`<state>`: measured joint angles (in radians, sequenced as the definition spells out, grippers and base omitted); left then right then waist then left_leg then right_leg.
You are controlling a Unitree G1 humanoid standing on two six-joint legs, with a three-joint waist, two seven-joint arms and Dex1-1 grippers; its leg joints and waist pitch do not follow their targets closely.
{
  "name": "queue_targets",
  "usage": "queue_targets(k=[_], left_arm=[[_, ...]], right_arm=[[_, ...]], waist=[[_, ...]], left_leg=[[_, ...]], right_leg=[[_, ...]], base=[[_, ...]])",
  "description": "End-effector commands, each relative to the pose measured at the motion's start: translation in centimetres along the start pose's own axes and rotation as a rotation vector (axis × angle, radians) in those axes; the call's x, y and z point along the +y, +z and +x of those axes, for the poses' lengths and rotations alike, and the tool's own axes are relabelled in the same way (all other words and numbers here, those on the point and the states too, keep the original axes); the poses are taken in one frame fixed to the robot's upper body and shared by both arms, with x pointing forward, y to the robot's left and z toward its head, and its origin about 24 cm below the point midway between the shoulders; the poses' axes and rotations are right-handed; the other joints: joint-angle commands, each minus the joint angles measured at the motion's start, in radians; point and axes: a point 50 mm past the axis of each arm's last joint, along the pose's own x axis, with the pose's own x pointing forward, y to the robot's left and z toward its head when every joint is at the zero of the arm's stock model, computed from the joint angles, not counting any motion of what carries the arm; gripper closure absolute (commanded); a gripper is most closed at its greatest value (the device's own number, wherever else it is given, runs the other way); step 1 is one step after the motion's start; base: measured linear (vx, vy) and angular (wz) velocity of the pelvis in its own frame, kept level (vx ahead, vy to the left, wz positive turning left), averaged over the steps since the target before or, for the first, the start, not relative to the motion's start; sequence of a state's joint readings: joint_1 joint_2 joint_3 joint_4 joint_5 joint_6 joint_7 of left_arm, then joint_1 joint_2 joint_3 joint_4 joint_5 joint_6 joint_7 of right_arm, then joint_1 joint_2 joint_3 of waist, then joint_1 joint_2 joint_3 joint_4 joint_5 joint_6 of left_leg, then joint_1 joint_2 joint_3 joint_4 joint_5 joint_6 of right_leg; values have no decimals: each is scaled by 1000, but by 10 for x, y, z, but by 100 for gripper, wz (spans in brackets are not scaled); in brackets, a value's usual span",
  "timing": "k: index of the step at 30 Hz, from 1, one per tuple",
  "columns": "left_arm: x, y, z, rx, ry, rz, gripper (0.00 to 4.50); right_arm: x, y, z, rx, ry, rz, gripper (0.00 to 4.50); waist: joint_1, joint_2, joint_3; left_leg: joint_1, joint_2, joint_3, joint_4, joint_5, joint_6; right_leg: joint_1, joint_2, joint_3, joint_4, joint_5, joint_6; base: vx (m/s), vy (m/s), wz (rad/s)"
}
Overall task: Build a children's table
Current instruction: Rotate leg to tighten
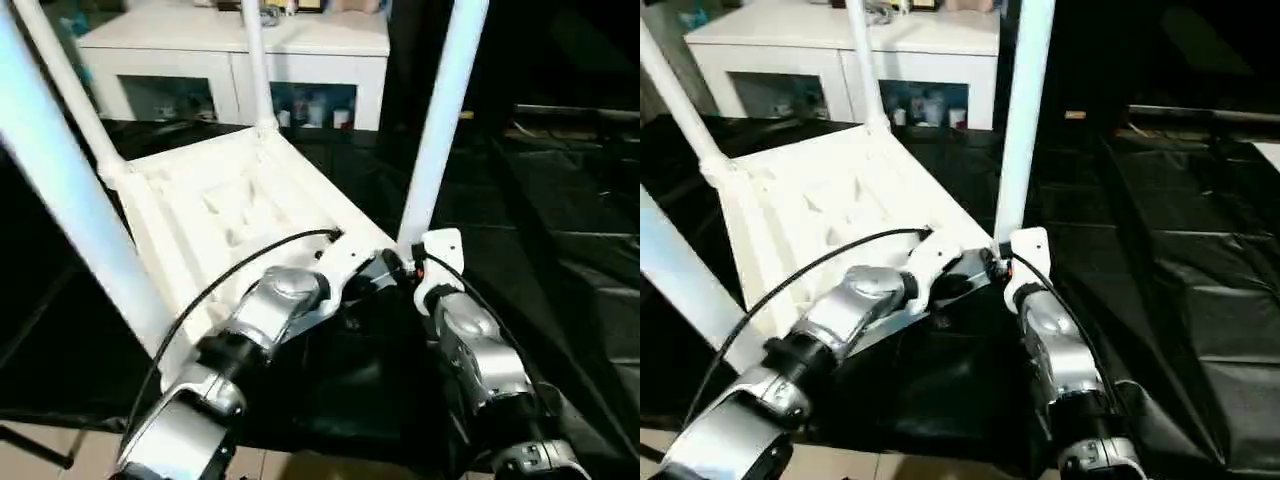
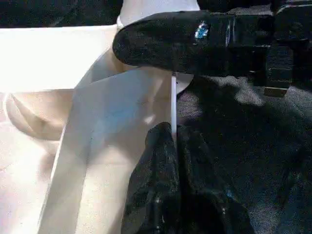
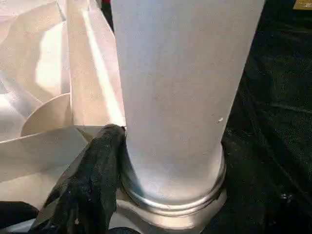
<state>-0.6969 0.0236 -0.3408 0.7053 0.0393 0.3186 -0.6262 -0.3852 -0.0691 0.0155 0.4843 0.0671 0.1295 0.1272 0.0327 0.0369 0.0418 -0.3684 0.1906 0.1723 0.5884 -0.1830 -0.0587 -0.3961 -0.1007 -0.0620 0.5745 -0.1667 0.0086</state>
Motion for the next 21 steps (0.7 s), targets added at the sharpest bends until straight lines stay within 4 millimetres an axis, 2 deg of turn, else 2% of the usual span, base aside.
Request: queue_targets(k=[1,3,5,6,8,9,10,11,12,13,14,15,16,18,20,21], left_arm=[[-3,0,5,-9,14,20,450],[-4,-1,4,-12,-13,32,450],[-4,-3,3,-8,-37,46,450],[-5,-5,2,-7,-63,58,450],[-5,-6,0,-8,-88,68,450],[-5,-9,-2,-3,-113,74,450],[-5,-9,-3,-2,-115,74,450],[-5,-10,-4,-2,-125,81,450],[-5,-11,-6,-2,-145,88,450],[-4,-13,-8,2,-163,93,450],[-5,-16,-12,-7,-221,114,450],[-5,-16,-12,-7,-222,114,450],[-6,-18,-16,-15,-267,135,450],[-7,-21,-22,-32,-336,177,450],[-9,-26,-31,-48,-439,226,450],[-9,-26,-32,-49,-447,232,450]], right_arm=[[18,-10,-3,7,71,8,116],[14,-3,-6,-45,79,24,116],[5,5,-9,-93,65,2,96],[-5,13,-14,-116,109,14,81],[-11,17,-19,-123,166,37,73],[-24,22,-31,-130,259,5,73],[-25,22,-32,-130,267,1,73],[-30,23,-38,-125,298,-21,73],[-36,23,-44,-118,330,-51,73],[-43,22,-50,-103,364,-95,73],[-57,20,-64,-61,430,-152,73],[-57,20,-65,-60,431,-153,73],[-66,18,-74,-31,462,-170,73],[-78,17,-84,2,493,-183,73],[-92,17,-96,39,509,-180,73],[-93,16,-97,43,509,-180,73]], waist=[[-9,-19,-41],[-4,-19,-42],[-5,-19,-43],[-4,-17,-45],[-2,-21,-43],[-2,-20,-45],[-1,-21,-44],[8,-18,-45],[8,-18,-47],[8,-18,-49],[19,-19,-50],[22,-21,-50],[21,-21,-50],[25,-16,-54],[27,-16,-55],[29,-7,-56]], left_leg=[[19,13,-8,-81,-417,15],[19,14,-8,-82,-410,20],[3,16,-11,-89,-384,24],[2,17,-12,-89,-376,24],[7,17,-8,-87,-387,38],[0,18,-10,-89,-372,44],[-2,18,-10,-89,-365,47],[4,24,-8,-88,-354,53],[5,23,-5,-85,-341,56],[2,23,-5,-86,-329,56],[0,27,-3,-83,-299,73],[1,29,-1,-82,-290,78],[-1,26,1,-81,-281,82],[-7,25,0,-78,-239,96],[-8,28,-1,-77,-216,113],[-5,29,-2,-77,-213,114]], right_leg=[[10,-33,17,-113,-594,-62],[11,-34,17,-113,-590,-66],[25,-36,17,-106,-558,-69],[26,-35,17,-103,-545,-69],[23,-33,18,-107,-545,-69],[29,-36,19,-103,-534,-73],[31,-36,19,-103,-531,-73],[27,-37,24,-104,-515,-74],[26,-37,26,-102,-489,-92],[30,-36,25,-98,-469,-100],[36,-37,28,-94,-405,-119],[35,-38,31,-90,-386,-133],[35,-38,31,-89,-376,-144],[43,-38,29,-80,-320,-166],[46,-39,28,-75,-290,-182],[44,-40,28,-74,-284,-189]], base=[[0,0,0],[0,0,0],[0,0,0],[0,0,0],[0,0,0],[0,0,0],[0,0,0],[0,0,0],[0,0,0],[0,0,0],[0,0,0],[0,0,0],[0,0,0],[26,-6,2],[27,-7,0],[0,0,0]])
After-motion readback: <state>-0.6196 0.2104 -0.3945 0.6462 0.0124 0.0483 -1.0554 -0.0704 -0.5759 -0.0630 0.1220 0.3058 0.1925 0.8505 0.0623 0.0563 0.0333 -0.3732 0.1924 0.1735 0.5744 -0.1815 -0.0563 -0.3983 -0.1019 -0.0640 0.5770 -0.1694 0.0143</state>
